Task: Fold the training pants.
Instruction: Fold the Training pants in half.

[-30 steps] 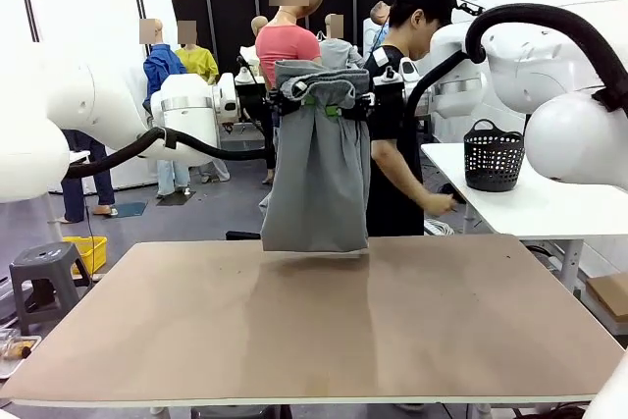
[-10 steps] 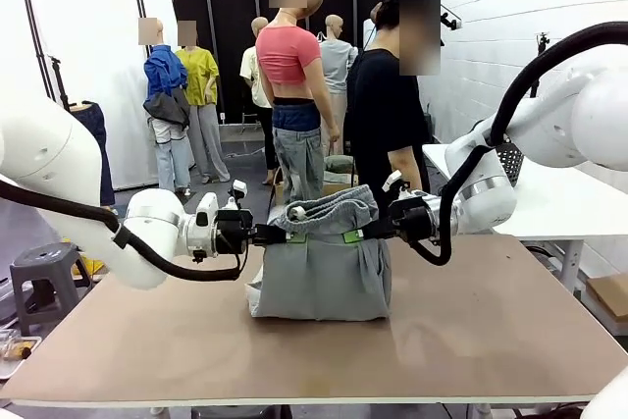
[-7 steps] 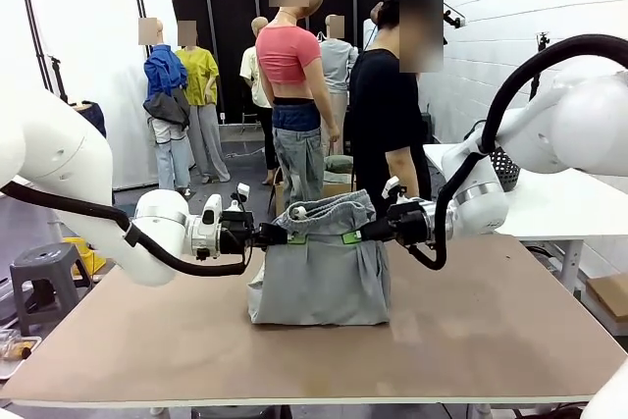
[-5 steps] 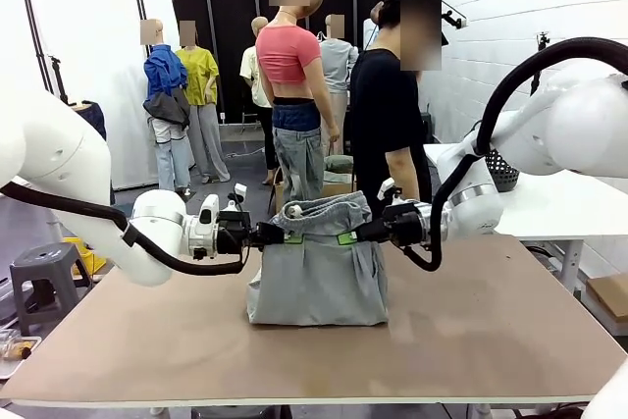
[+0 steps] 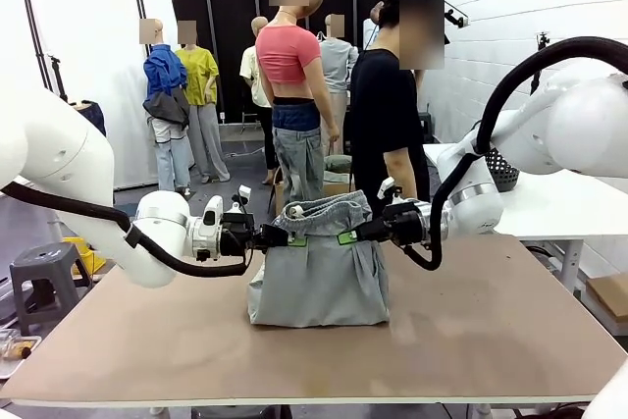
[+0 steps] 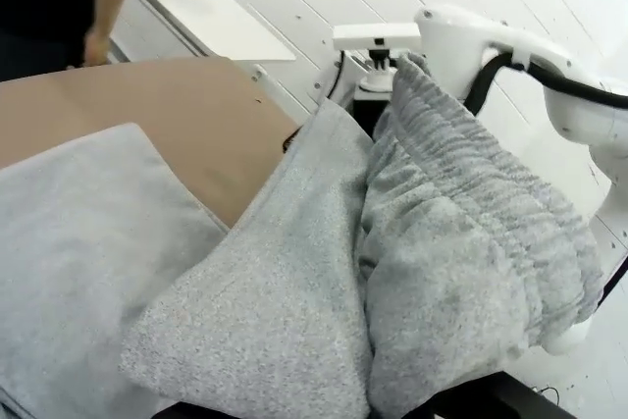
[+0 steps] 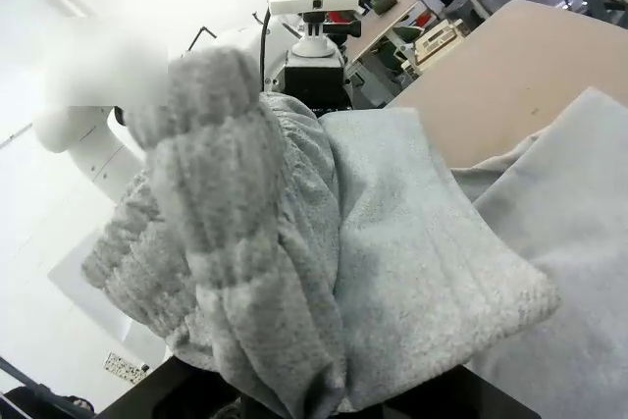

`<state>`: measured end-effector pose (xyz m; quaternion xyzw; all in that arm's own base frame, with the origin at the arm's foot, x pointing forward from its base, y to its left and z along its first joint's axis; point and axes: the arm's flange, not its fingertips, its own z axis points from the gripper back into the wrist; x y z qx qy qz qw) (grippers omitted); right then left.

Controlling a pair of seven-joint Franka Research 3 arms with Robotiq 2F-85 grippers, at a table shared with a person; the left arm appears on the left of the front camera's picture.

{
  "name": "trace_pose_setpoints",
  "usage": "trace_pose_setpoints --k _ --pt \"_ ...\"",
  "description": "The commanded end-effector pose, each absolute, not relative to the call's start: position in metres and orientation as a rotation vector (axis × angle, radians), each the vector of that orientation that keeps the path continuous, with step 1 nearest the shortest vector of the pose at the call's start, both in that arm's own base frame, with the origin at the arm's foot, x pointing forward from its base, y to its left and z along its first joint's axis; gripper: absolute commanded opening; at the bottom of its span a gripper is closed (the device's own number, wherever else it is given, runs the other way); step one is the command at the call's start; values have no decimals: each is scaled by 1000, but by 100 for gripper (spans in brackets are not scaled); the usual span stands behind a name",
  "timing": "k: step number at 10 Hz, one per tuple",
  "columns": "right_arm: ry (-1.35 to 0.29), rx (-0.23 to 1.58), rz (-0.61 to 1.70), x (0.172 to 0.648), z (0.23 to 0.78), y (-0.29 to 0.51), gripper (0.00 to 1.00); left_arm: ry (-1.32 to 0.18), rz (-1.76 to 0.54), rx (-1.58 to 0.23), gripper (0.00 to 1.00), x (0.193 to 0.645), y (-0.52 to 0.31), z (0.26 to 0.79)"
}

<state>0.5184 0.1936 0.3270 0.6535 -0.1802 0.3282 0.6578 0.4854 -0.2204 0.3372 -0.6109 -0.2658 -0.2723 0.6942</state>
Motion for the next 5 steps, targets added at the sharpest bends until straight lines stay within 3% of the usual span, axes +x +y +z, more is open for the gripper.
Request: trace_pose_setpoints --k 1,5 --pt "-345 1452 666 543 320 199 0 -571 -456 -1324 0 519 -208 334" --pt "-288 1404 516 567 301 197 0 -496 -309 -1303 0 552 -200 304"
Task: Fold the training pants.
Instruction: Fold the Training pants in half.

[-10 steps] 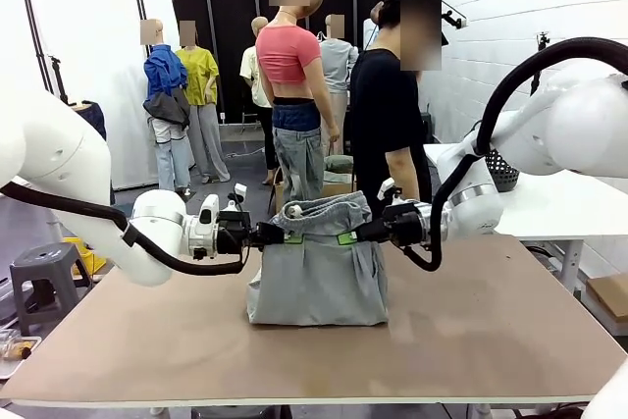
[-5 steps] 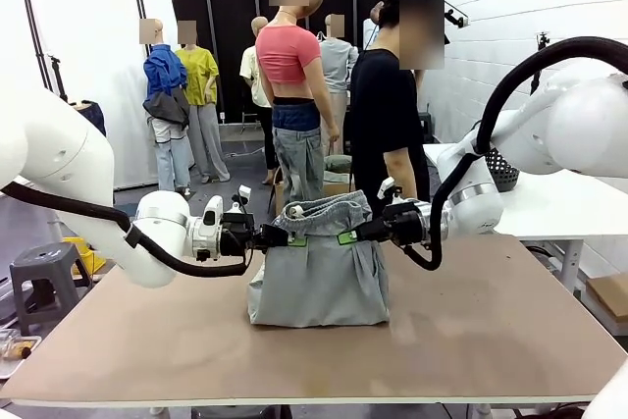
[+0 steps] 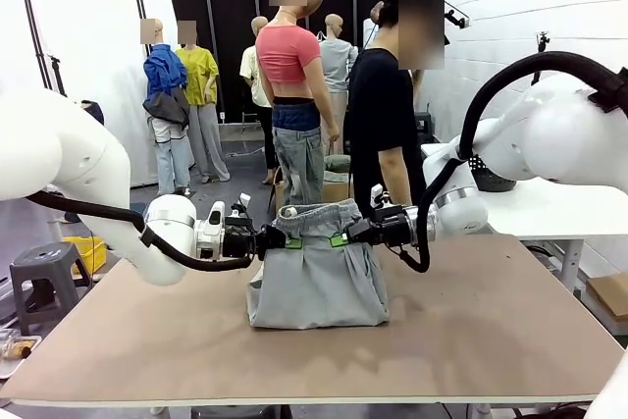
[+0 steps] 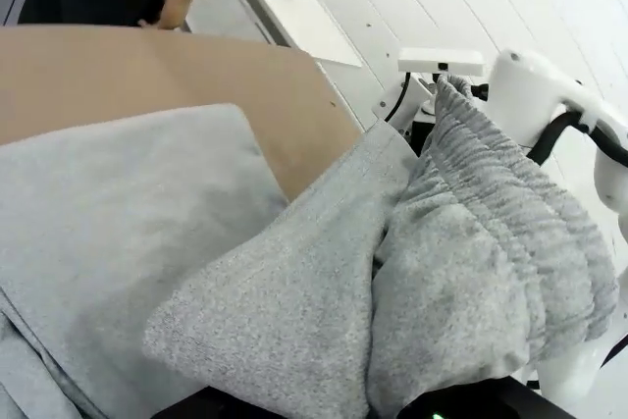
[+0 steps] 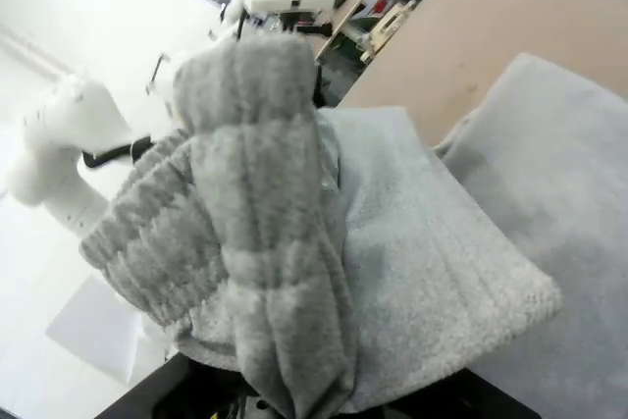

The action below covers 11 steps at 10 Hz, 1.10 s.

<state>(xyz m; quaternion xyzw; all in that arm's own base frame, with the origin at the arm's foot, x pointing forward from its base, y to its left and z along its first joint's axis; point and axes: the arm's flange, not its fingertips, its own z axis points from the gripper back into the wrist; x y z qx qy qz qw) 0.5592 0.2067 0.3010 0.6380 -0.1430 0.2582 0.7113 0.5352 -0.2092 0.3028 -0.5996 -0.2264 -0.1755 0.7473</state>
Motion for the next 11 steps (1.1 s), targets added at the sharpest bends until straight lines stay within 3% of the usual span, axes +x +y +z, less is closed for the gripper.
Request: trace_pose_setpoints --k 1,5,11 --pt "-270 1388 468 576 296 194 0 -460 -295 -1296 0 557 -203 300" --pt "-196 1394 380 596 276 183 0 -399 -238 -1280 0 569 -196 286" --pt "-312 1357 372 623 286 191 0 -474 -237 -1257 0 594 -205 299"
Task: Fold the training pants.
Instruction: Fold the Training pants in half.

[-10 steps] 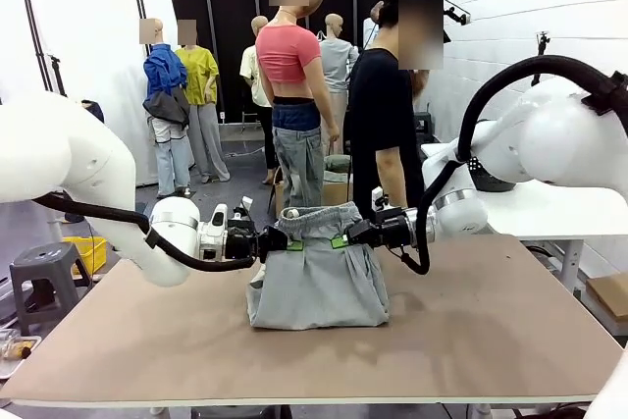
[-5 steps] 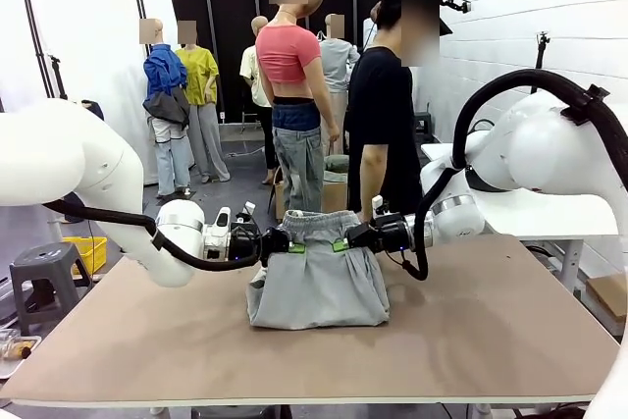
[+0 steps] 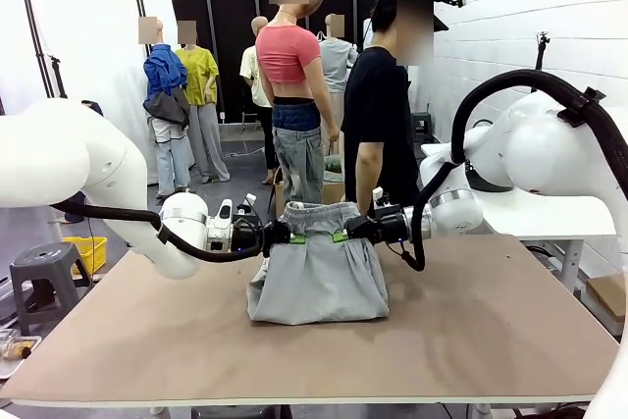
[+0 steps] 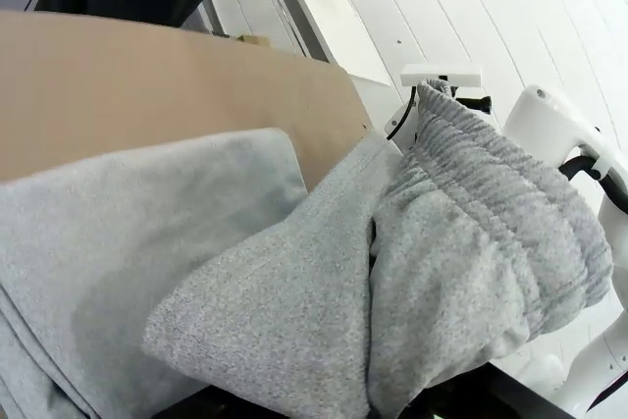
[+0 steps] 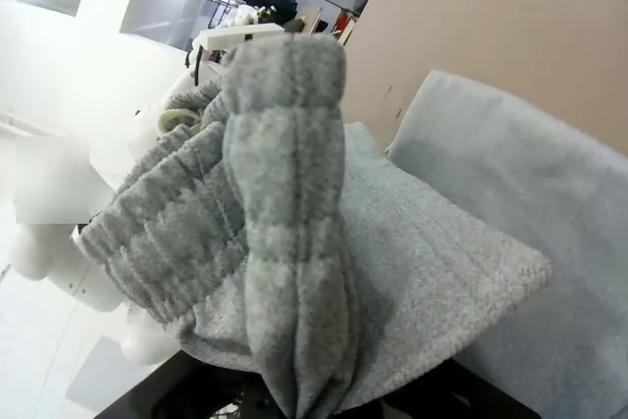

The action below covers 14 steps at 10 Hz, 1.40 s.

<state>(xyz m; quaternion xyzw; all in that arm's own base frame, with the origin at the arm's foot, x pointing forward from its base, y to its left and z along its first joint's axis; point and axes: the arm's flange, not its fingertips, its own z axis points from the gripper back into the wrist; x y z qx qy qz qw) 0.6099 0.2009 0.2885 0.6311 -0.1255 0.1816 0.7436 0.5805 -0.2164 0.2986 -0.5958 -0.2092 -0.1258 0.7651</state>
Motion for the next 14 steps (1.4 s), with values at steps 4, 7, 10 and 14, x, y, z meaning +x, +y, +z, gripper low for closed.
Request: trace_pose_setpoints --k 4,7,10,14 --pt "-288 1374 400 614 291 201 0 -466 -275 -1286 0 585 -217 301" --pt "-289 1369 403 615 291 203 0 -466 -278 -1280 0 586 -221 300" --pt "-248 1341 328 638 280 202 0 -423 -178 -1254 0 611 -215 293" --pt "-174 1283 213 657 261 197 0 -286 -49 -1152 0 628 -214 276"
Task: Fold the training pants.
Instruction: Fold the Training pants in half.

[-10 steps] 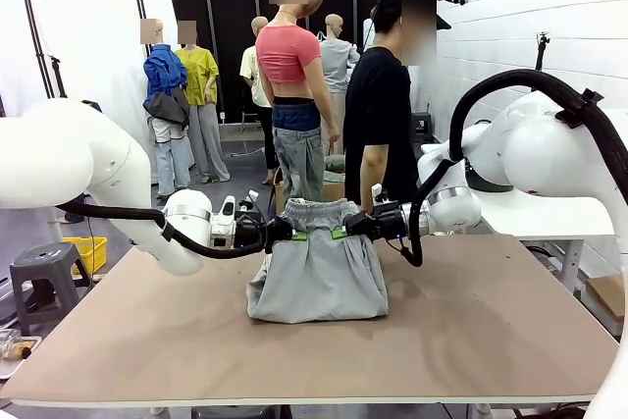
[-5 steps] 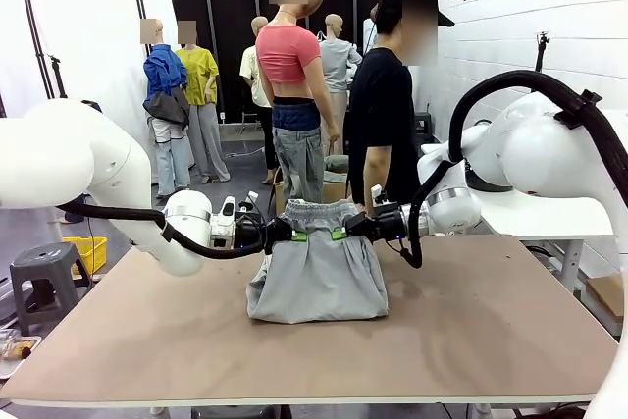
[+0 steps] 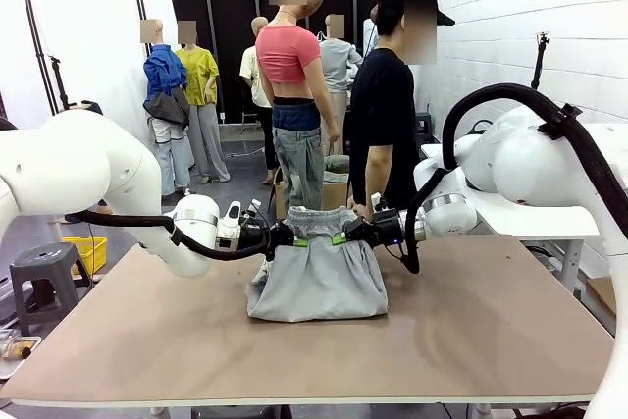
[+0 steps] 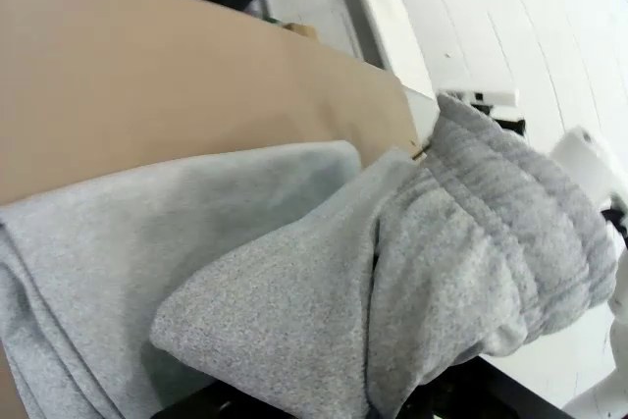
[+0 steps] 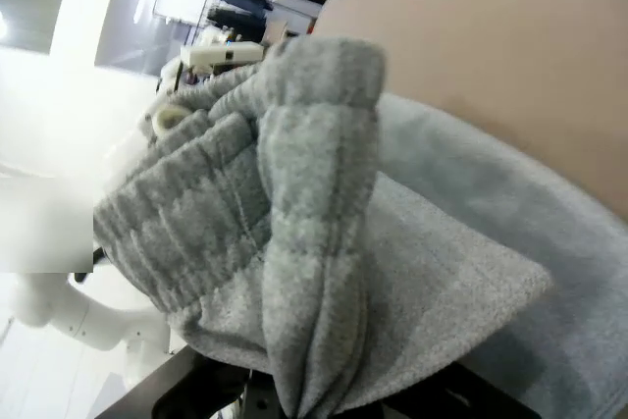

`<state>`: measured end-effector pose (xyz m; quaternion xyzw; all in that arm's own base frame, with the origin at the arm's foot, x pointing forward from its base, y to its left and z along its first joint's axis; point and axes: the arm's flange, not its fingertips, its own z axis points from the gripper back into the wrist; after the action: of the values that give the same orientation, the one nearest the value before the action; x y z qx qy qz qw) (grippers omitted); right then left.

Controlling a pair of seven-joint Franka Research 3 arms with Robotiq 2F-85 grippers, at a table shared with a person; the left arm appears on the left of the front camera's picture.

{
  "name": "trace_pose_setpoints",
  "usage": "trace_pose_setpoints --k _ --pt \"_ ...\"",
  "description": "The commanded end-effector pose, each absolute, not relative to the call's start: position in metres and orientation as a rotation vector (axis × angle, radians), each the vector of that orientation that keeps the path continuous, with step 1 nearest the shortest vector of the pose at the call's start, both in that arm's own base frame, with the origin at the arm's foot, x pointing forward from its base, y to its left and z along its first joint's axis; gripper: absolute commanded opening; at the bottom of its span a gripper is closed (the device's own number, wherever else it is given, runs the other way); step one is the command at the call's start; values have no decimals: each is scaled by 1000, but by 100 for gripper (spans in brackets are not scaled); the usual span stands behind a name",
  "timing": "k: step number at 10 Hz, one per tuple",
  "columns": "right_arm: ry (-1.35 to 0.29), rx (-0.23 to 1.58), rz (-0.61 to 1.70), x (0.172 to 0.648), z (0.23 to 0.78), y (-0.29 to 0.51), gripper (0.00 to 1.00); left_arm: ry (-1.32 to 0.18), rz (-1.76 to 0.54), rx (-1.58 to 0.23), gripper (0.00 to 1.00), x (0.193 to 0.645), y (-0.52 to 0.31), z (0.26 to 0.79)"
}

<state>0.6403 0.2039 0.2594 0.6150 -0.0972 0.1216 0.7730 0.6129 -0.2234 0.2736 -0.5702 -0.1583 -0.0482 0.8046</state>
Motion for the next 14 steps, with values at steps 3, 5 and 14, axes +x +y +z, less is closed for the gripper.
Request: trace_pose_setpoints --k 3,5,14 --pt "-79 1235 150 662 253 197 0 -163 12 -1071 0 624 -208 274" --pt "-33 1215 124 669 248 198 0 -139 43 -1062 0 624 -202 273" --pt "-62 1068 28 670 261 178 96 -136 136 -955 98 621 -189 271"
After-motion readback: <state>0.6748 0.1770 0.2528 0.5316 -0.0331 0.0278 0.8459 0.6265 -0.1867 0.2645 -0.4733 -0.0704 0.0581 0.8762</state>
